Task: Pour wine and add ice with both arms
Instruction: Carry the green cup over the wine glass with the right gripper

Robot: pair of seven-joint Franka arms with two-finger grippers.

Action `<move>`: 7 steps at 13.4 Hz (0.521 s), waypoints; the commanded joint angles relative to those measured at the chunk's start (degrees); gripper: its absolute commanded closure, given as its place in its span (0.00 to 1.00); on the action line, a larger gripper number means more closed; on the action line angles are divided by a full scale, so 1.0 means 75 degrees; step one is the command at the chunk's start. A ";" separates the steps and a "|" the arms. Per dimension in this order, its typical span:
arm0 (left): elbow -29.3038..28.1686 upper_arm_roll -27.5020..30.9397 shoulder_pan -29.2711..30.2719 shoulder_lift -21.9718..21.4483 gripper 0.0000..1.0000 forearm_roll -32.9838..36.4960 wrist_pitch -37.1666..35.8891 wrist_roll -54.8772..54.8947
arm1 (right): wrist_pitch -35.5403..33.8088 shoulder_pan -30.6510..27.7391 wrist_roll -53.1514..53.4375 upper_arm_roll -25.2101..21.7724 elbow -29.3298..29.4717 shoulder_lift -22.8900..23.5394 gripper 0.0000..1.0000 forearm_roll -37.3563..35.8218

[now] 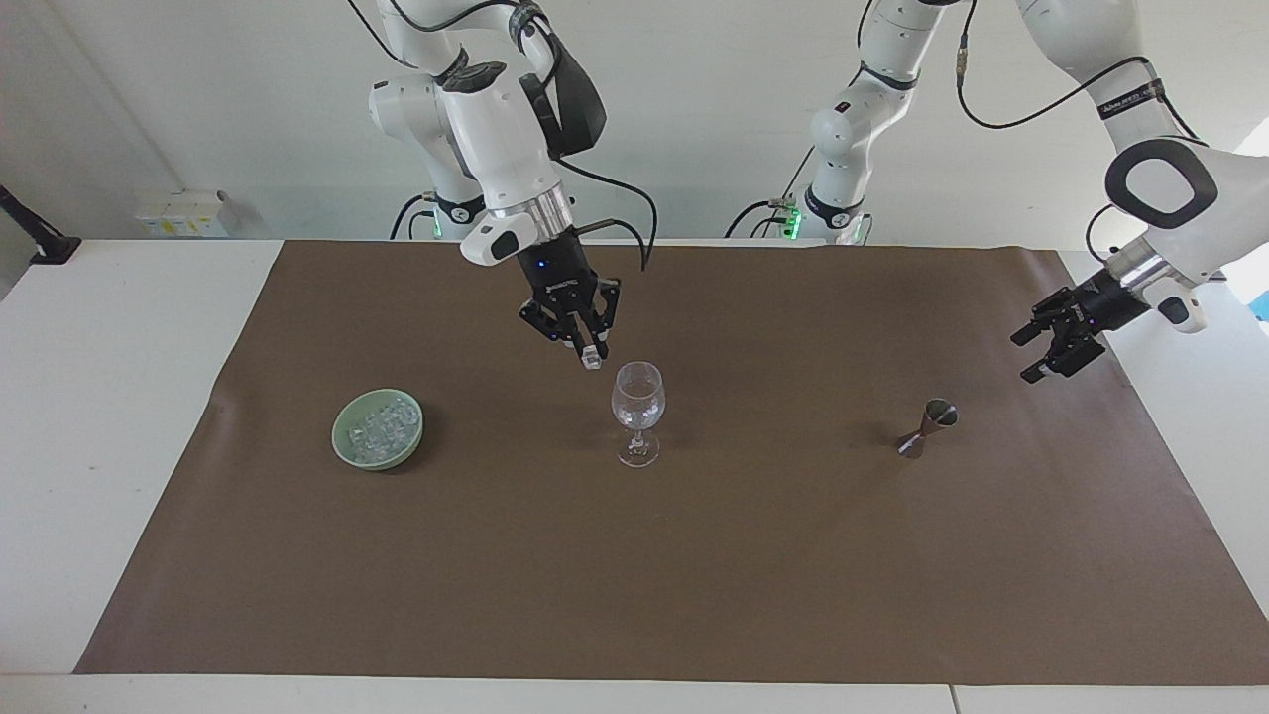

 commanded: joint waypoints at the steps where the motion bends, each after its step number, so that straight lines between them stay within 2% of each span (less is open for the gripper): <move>1: 0.0130 0.0085 -0.0117 -0.0223 0.00 0.0534 -0.0164 0.0579 | 0.0253 0.0250 0.0417 -0.0005 0.0241 0.0329 1.00 0.0185; 7: 0.0445 0.0109 -0.0129 -0.0728 0.00 0.1051 -0.0479 0.2010 | 0.0137 0.0474 0.0595 -0.0005 0.0218 0.0411 1.00 0.0185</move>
